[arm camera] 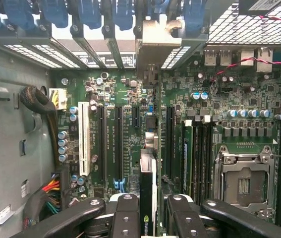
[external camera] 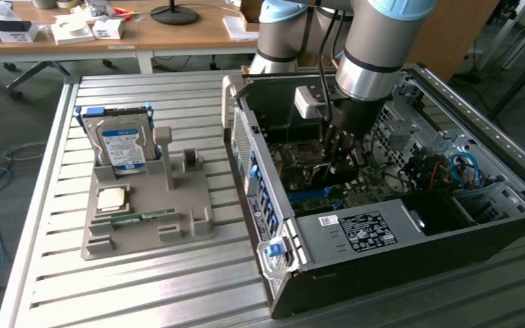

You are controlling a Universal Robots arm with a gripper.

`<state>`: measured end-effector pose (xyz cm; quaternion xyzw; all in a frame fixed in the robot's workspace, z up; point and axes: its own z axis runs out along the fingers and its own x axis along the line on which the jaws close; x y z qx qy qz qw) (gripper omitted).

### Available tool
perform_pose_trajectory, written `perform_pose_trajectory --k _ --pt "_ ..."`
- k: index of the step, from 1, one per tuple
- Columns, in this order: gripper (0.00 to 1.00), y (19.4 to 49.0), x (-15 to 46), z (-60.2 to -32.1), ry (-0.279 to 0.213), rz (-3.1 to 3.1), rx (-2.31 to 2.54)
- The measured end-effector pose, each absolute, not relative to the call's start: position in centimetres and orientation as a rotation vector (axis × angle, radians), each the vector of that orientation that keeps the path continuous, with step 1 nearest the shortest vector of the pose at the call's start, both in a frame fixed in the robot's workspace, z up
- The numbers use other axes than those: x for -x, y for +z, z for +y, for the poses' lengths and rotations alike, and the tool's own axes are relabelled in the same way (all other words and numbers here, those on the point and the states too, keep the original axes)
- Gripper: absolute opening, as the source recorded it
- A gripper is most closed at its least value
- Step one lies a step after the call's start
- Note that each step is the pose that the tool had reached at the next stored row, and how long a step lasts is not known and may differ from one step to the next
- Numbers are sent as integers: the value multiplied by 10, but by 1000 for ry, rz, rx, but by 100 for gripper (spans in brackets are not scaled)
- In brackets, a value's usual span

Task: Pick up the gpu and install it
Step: 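Insert the gpu into the slot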

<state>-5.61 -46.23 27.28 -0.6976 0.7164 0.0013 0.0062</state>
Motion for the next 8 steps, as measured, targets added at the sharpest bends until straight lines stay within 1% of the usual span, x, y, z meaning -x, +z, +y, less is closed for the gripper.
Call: perform_pose_trajectory --k 8 --pt "26 273 56 -462 4 2242 2183"
